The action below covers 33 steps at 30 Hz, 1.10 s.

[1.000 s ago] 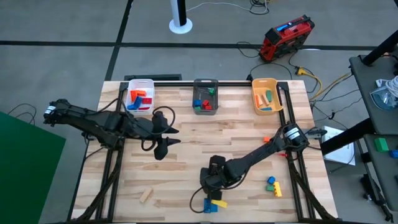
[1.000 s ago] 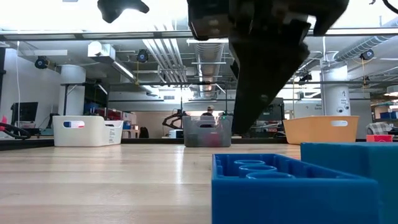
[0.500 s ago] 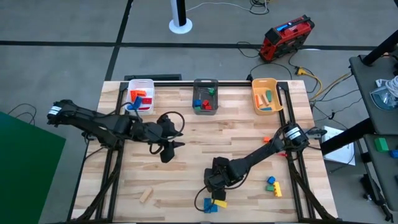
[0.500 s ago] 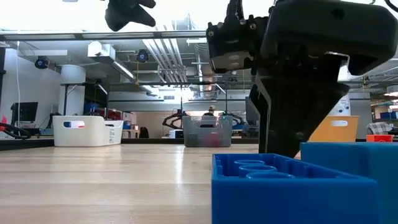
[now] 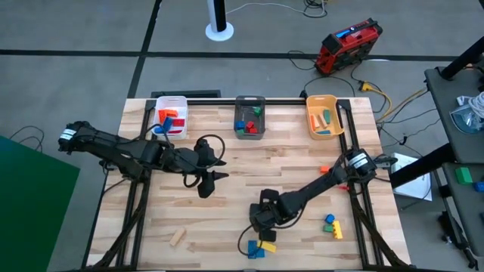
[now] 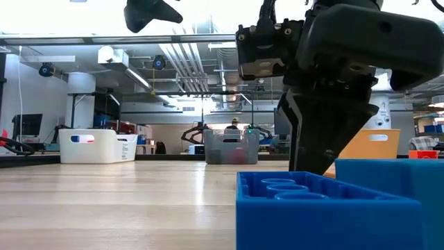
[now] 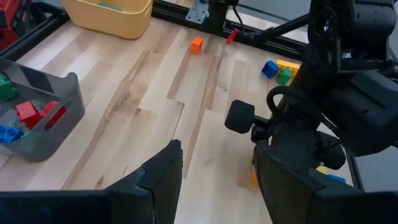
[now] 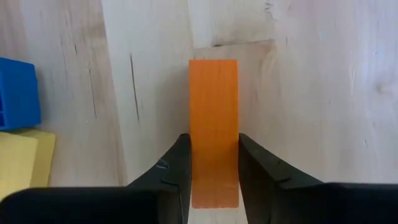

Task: Sort blocks by size
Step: Put the orange block into the yellow bin

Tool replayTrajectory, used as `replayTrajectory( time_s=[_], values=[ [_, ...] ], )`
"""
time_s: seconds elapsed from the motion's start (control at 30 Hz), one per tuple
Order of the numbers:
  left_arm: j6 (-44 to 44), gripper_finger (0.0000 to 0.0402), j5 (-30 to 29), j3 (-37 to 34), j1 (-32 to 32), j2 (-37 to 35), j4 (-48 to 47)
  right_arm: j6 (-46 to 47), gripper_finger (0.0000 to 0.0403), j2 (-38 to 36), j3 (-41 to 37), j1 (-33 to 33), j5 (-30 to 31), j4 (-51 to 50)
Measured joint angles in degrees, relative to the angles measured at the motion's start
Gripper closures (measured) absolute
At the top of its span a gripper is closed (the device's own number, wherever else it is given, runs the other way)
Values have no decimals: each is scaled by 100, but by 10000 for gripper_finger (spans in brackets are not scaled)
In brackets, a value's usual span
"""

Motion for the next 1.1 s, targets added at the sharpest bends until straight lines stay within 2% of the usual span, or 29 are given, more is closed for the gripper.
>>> replayTrajectory(
  time_s=[0.2,0.27,0.37,0.63,0.87,1.0,1.1],
  values=[
    [21,226,1,92,6,-3,-2,128,315,-447,-47,-266,-58,-250],
    [113,226,0,197,11,-5,-1,288,315,-739,-12,-490,-256,-320],
    [354,227,-81,395,11,-6,-10,524,315,-1167,-6,-917,-653,-653],
    [998,237,-808,1240,11,7,-425,852,315,-2293,0,-2365,-740,-1055],
    [1290,240,-1525,1816,16,7,-926,772,315,-3128,82,-3895,-122,-2050],
    [1292,240,-1727,1935,26,7,-1073,785,315,-3341,59,-4805,389,-2814],
    [1290,240,-1847,1945,26,7,-1093,773,315,-3401,-37,-5481,464,-3080]
  ],
)
